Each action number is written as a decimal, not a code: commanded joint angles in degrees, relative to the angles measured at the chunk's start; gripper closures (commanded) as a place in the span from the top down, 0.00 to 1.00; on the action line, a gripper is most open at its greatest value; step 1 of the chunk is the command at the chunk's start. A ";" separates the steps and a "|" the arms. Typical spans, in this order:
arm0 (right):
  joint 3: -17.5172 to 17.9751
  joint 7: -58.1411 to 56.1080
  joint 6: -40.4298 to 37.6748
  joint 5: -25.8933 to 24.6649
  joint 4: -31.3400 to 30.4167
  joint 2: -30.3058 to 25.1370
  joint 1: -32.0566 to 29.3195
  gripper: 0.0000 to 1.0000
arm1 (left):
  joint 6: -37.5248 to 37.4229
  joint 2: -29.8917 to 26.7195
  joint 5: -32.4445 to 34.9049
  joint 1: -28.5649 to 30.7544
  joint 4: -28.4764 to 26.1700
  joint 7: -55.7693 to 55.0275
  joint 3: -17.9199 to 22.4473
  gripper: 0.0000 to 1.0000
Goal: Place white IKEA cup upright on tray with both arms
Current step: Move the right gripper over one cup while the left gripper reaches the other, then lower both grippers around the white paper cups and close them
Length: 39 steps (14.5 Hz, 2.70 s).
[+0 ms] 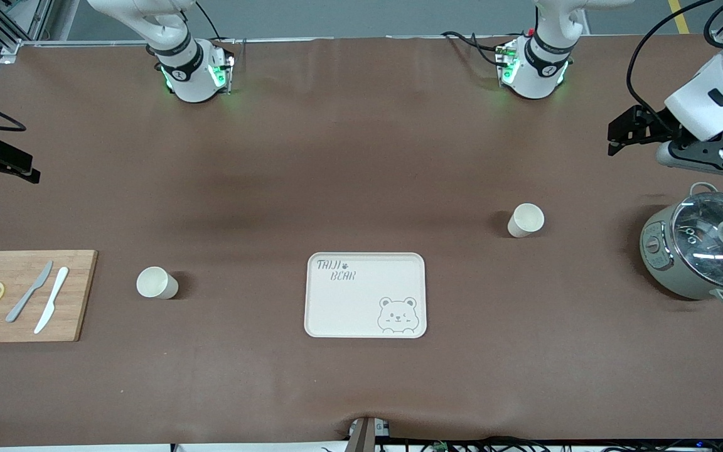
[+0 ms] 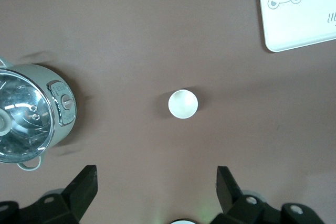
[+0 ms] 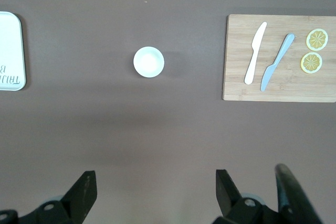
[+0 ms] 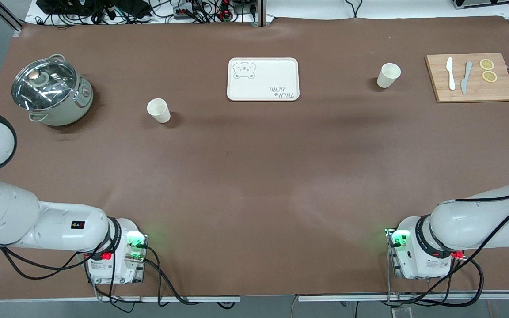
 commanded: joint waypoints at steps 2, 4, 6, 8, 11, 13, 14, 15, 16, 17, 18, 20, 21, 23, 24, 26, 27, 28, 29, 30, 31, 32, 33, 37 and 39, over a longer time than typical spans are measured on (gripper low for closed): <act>0.20 0.04 0.14 -0.98 0.39 0.02 -0.16 1.00 | -1.11 0.02 -0.07 0.35 0.74 1.18 -0.19 1.00; 0.20 0.04 0.14 -0.89 0.39 0.02 0.02 1.00 | -2.42 0.37 -0.07 0.18 -0.22 0.67 -0.37 1.00; 0.20 0.04 0.14 -0.81 0.39 0.02 0.02 1.00 | -2.96 0.11 -0.07 0.44 -0.83 1.36 -0.37 1.00; 0.20 0.04 0.05 -0.63 0.39 0.02 -0.07 1.00 | -2.00 -0.76 -0.07 0.53 -3.98 1.46 -0.37 1.00; 0.20 0.39 -0.04 -0.28 0.39 0.02 -0.07 1.00 | 9.29 -6.63 -0.07 1.49 -17.91 2.33 -0.37 1.00; 0.20 0.13 -0.30 -0.28 0.39 0.02 0.10 1.00 | 18.19 -10.87 -0.42 1.93 -27.96 3.12 -0.20 1.00; 0.28 0.13 -0.21 -0.28 0.31 0.02 0.28 1.00 | 19.09 -10.96 -0.85 2.28 -29.65 3.30 -0.11 1.00; 0.28 0.04 0.14 -0.28 0.13 0.28 0.45 1.00 | 20.06 -10.97 -0.94 2.37 -31.14 3.30 -0.11 1.00; 0.37 0.04 0.23 -0.11 0.22 0.63 0.46 1.00 | 22.42 -11.40 -0.95 2.46 -33.68 3.30 -0.11 1.00; 0.37 -0.04 0.49 -0.10 0.31 1.24 0.54 1.00 | 24.36 -11.67 -1.03 2.46 -35.62 3.30 -0.11 1.00; 0.37 -0.65 1.54 -0.02 0.31 1.94 0.81 1.00 | 26.12 -11.67 -1.38 2.46 -37.03 3.30 -0.02 1.00; 0.37 -1.01 4.43 1.12 -0.04 3.78 1.42 1.00 | 31.20 -11.58 -1.91 2.46 -40.63 3.39 -0.11 1.00; 0.37 -1.10 5.58 2.95 -0.13 5.62 1.08 1.00 | 34.63 -11.23 -2.35 2.46 -42.83 3.39 -0.11 1.00; 0.29 -1.36 8.48 5.34 -0.22 8.62 0.63 1.00 | 40.26 -9.66 -3.66 2.37 -45.48 3.48 -0.11 1.00; 0.28 -1.62 10.06 5.35 -0.31 10.02 0.63 1.00 | 41.50 -8.34 -3.84 2.37 -45.57 3.48 -0.11 1.00; 0.28 -1.80 12.09 5.35 -0.31 13.01 0.72 1.00 | 44.22 -6.49 -3.85 2.29 -46.10 3.48 -0.11 1.00; 0.28 -2.85 13.31 5.35 -0.31 14.68 0.81 1.00 | 45.98 -5.70 -3.76 2.29 -46.80 3.74 -0.11 1.00; 0.28 -4.34 14.63 5.35 -0.57 16.17 0.72 1.00 | 47.74 -5.00 -3.85 2.29 -47.59 4.52 -0.11 1.00; 0.28 -5.40 16.90 5.26 -1.18 17.41 0.63 1.00 | 49.76 -4.47 -3.85 2.37 -48.64 4.62 -0.11 1.00; 0.28 -6.28 19.89 5.26 -2.49 18.64 0.55 1.00 | 51.60 -3.68 -3.85 2.37 -49.26 4.71 -0.11 1.00; 0.28 -7.07 23.31 5.26 -3.99 19.43 0.54 1.00 | 53.02 -2.63 -3.85 2.29 -49.44 4.71 -0.11 1.00; 0.28 -7.69 25.69 5.26 -5.22 19.88 0.54 1.00 | 54.42 -1.40 -3.85 2.29 -49.53 4.71 -0.19 1.00; 0.28 -8.48 26.76 5.26 -5.49 20.66 0.54 1.00 | 56.61 -0.43 -3.85 2.20 -50.49 4.71 -0.37 1.00; 0.28 -12.69 29.67 5.26 -5.67 24.35 -0.68 1.00 | 65.23 3.53 -3.85 2.02 -53.13 4.71 -0.37 1.00; 0.28 -15.94 30.37 5.26 -5.76 25.50 -0.95 1.00 | 68.22 4.85 -3.85 1.85 -53.92 4.71 -0.37 1.00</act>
